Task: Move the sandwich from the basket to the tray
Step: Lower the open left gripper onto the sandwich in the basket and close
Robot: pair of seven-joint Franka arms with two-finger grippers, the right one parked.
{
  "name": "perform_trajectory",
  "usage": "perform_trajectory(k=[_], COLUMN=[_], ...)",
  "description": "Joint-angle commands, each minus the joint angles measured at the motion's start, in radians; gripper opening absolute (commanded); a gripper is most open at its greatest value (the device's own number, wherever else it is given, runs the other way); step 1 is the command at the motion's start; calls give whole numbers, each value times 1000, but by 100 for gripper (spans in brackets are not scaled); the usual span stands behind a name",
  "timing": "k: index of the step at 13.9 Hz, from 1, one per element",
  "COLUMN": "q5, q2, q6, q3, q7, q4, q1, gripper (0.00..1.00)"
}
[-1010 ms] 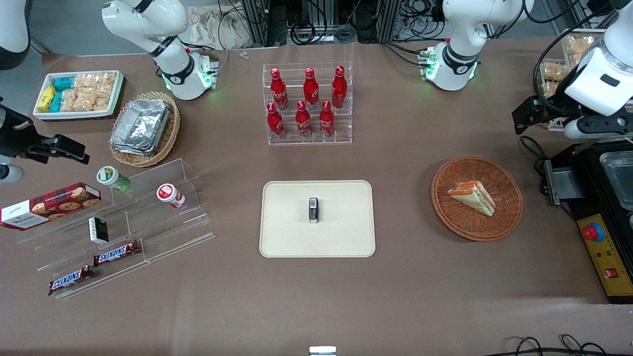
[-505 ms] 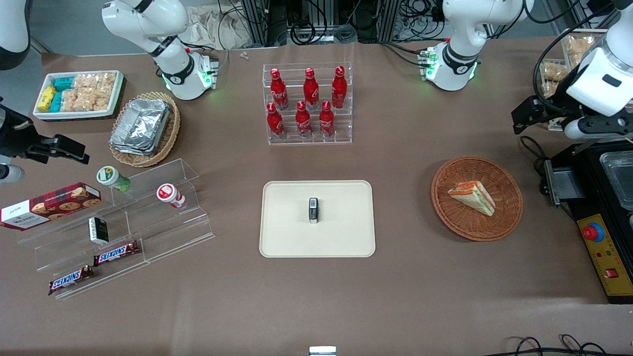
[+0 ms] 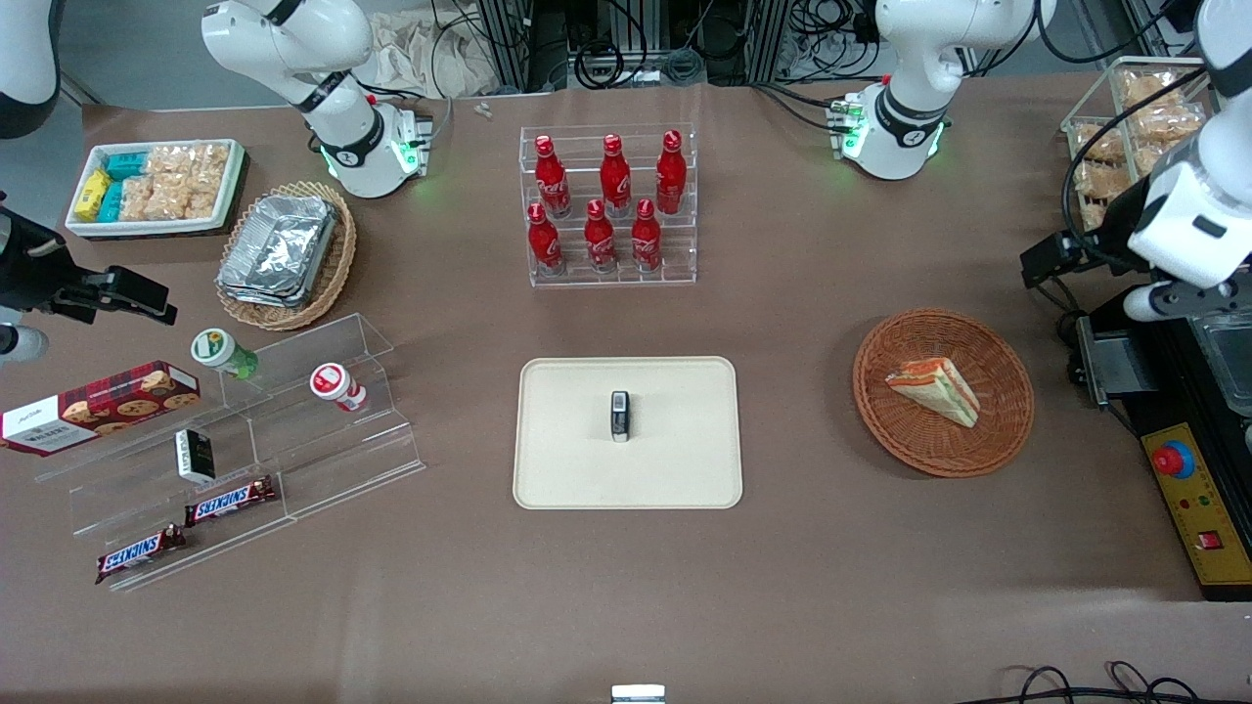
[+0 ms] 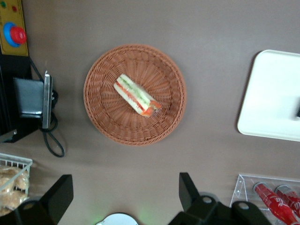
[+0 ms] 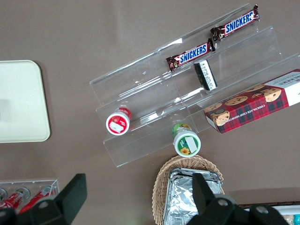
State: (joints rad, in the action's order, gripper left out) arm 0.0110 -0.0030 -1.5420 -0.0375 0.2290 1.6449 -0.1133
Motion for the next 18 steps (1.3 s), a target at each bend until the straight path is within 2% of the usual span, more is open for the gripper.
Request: perform_trajectory(k=[1,3,8,11,18], q5=[18,15,18,11,-3], q2=[-32,-8,15,133,288], q6=[-105,-209,-660,-740,-877], q3=[1,1,1,4,4], q7=[189,373,582,777,852], q4=[153,243,565,564,563], q1=[-2,-5,-3,-11,-14], gripper=[100,100,100,100,100])
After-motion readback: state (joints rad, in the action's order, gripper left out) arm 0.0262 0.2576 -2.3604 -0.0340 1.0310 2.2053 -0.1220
